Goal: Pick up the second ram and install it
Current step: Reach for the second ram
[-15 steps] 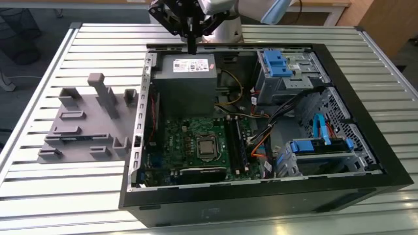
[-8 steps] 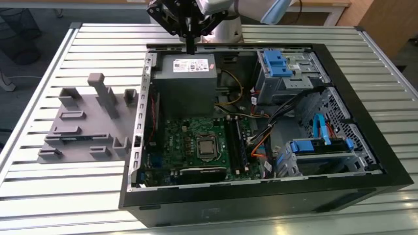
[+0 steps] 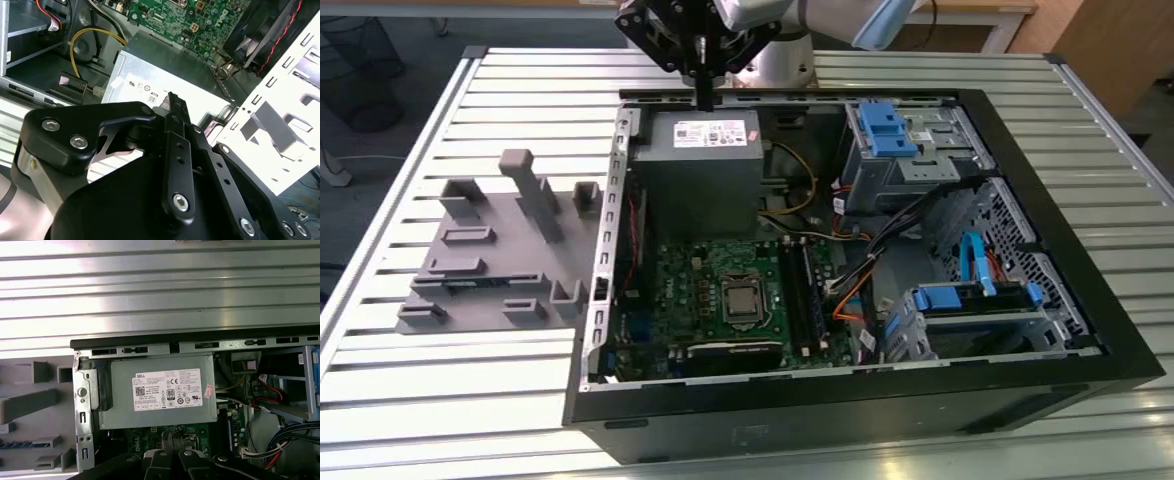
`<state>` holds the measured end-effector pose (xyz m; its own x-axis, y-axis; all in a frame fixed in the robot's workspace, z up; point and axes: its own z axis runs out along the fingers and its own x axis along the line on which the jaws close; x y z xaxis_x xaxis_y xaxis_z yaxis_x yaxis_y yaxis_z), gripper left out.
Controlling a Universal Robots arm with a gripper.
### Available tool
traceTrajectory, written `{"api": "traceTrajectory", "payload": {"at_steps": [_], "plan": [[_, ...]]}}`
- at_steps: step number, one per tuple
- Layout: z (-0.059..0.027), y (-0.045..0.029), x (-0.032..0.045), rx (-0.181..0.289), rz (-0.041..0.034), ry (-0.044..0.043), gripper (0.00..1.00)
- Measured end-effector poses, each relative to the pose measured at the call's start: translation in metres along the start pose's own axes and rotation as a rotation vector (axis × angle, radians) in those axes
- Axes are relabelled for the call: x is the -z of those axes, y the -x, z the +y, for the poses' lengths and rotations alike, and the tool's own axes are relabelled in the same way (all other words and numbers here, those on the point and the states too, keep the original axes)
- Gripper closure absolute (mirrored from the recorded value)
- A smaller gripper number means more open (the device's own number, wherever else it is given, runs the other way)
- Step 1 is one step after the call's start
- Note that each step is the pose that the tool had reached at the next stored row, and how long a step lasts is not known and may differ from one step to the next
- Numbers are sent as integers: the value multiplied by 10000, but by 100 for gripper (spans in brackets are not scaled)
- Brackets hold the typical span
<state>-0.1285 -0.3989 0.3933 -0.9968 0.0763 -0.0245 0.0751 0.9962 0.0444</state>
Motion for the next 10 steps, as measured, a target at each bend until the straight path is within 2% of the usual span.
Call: {"api": "traceTrajectory", "payload": {"at_steps": [10], "plan": [[-3, -46, 1, 0, 0, 0, 89]]}}
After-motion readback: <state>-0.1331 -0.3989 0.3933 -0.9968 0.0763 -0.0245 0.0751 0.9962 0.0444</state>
